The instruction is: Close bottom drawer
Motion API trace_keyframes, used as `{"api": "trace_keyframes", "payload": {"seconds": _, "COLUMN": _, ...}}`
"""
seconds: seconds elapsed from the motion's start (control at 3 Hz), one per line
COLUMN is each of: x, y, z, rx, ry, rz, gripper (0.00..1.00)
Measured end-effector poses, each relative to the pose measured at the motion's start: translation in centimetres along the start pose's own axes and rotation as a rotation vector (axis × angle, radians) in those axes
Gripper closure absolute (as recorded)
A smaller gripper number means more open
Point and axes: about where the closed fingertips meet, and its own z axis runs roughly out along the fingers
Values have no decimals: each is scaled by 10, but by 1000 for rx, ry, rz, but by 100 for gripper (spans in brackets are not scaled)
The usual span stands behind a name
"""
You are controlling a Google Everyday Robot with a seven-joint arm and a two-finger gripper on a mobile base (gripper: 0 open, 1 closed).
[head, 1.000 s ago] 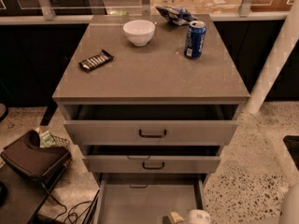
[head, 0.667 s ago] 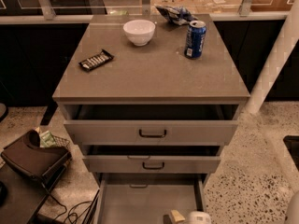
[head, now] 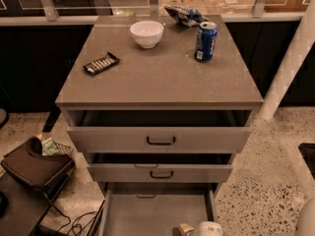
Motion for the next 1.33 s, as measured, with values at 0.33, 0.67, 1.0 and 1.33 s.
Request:
{"api": "trace_keyframes", "payload": {"seconds": 0.33, "x": -2, "y": -4, "z": 6, "rx": 9, "ry": 5, "rz": -17, "gripper": 40}}
{"api": "trace_keyframes", "payload": {"seconds": 0.67, "x": -2, "y": -4, "z": 7, "rx": 9, "ry": 5, "rz": -19, "gripper": 64}}
{"api": "trace_keyframes", "payload": {"seconds": 1.0, "x": -2, "y": -3, "z": 7, "rx": 7, "ry": 4, "rz": -19, "gripper": 88}}
{"api": "trace_keyframes", "payload": {"seconds": 1.33, "x": -3, "y": -2, "z": 8, "rx": 6, "ry": 3, "rz": -18, "gripper": 100}}
